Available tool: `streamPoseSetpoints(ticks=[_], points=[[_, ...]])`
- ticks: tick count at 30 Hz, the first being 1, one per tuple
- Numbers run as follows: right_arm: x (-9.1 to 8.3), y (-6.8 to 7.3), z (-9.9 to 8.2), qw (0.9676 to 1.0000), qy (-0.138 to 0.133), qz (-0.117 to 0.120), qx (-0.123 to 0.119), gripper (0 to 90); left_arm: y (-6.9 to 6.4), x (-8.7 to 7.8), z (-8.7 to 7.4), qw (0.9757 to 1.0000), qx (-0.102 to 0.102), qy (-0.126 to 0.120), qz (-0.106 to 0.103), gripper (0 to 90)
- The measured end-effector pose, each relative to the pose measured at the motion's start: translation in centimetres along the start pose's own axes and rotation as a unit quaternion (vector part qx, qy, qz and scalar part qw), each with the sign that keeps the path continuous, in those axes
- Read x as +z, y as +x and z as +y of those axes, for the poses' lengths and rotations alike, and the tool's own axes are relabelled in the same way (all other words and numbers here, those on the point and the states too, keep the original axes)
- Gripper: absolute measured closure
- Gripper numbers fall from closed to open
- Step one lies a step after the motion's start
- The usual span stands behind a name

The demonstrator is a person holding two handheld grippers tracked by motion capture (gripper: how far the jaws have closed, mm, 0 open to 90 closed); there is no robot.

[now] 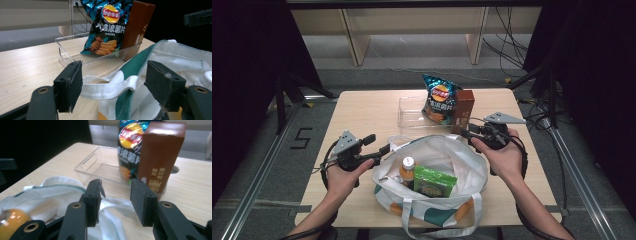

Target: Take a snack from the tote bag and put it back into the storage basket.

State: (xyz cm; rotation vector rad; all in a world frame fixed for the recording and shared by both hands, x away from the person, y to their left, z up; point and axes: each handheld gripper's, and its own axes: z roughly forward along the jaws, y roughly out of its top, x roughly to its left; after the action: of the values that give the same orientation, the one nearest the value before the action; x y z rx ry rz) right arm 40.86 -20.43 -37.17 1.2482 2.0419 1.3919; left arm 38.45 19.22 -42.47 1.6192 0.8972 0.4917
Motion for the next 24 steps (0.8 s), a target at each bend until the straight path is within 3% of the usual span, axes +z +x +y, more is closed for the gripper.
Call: streamPoseSetpoints(ticks=[3,5,10,13,15,17,19,20,21,22,23,24], points=[[-0.5,0.4,-0.6,0.9997,0.010,0.018,0.015,63.4,0.0,0.0,0.1,1.0000,-0.001,-0.003,0.001,29.4],[-0.7,0.4,-0.8,0.9995,0.015,0.024,-0.013,66.3,0.0,0.0,0.1,1.0000,-0.002,-0.002,0.001,29.4],[-0.9,1.3,-1.1,0.9978,0.029,0.055,-0.023,68.2,0.0,0.0,0.1,1.0000,-0.002,-0.003,0.000,29.4],[-0.8,1.8,-1.4,0.9954,0.032,0.076,-0.048,68.5,0.1,0.1,0.0,1.0000,-0.002,-0.004,-0.003,29.4],[-1.0,2.2,-1.5,0.9951,0.046,0.078,-0.040,68.2,0.0,0.0,0.0,1.0000,-0.001,-0.001,-0.001,29.4],[-1.0,2.3,-1.8,0.9929,0.051,0.093,-0.053,67.5,-0.1,0.0,0.1,1.0000,0.002,0.000,-0.001,29.3],[-1.0,2.6,-2.1,0.9934,0.055,0.089,-0.047,67.0,-0.1,0.0,0.1,1.0000,0.002,0.000,-0.001,29.3],[-1.0,2.5,-2.2,0.9924,0.059,0.091,-0.059,66.7,-0.1,0.0,0.1,1.0000,0.002,0.000,-0.001,29.3],[-1.2,2.8,-2.4,0.9924,0.070,0.094,-0.039,66.5,-0.1,0.0,0.1,1.0000,0.002,0.000,-0.001,29.3],[-1.0,2.7,-2.5,0.9922,0.059,0.093,-0.057,66.3,-0.1,0.0,0.1,1.0000,0.002,0.000,-0.001,29.2],[-1.1,2.9,-2.6,0.9915,0.067,0.103,-0.045,65.9,-0.2,0.0,0.1,1.0000,0.003,0.000,-0.001,29.2],[-1.1,2.9,-2.8,0.9911,0.062,0.106,-0.051,65.7,-0.1,0.0,0.1,1.0000,0.003,0.001,0.000,29.2]])
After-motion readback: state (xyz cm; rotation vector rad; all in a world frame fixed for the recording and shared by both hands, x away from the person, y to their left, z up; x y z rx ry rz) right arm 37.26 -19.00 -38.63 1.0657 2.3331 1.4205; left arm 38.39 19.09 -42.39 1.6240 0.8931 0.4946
